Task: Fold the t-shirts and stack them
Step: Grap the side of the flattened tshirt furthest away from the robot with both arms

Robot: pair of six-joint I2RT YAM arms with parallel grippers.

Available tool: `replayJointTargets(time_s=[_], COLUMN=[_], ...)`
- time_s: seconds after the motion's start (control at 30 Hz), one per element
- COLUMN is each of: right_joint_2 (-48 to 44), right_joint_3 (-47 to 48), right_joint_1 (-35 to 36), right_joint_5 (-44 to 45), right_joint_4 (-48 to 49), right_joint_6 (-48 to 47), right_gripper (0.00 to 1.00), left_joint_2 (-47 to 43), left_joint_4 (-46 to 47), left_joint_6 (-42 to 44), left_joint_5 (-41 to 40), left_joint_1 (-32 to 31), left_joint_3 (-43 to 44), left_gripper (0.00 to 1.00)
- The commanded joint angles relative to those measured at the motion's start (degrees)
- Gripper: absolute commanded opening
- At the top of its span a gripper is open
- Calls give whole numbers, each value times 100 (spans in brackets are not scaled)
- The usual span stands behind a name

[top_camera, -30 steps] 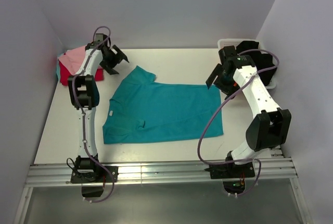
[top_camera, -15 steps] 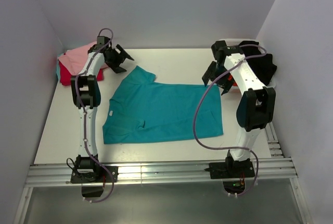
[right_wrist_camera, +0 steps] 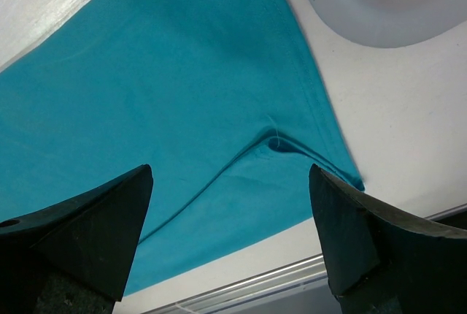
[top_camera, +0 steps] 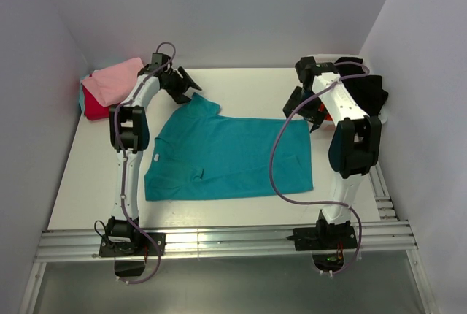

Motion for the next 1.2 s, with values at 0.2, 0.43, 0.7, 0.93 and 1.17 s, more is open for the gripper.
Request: replayJointTargets(time_s=[0.2,0.43,0.7,0.93,1.17], right_joint_2=[-189,487,1542,1841,2210], right_joint_3=[-166,587,1662,1750,2171], right_joint_1=[-184,-219,-246,-254,-246], right_joint_5=[54,-52,343,607,669], right_joint_4=[102,296,-179,-82,-118], right_joint_6=[-116,-152,-29,7,7], right_gripper=[85,82,94,95,95], left_joint_2=[531,514,-373,-1076,-1429], left_joint_4=[-568,-656,-560,-586,-559], left_joint_6=[151,194,370,941,1144], left_joint_5=[-533,-673,-919,-1166,-1280], left_joint_1=[-22,-13,355,461,593], left_joint_3=[-113,-69,-1034,-2037,-2495], left_gripper=[34,0,0,0,0])
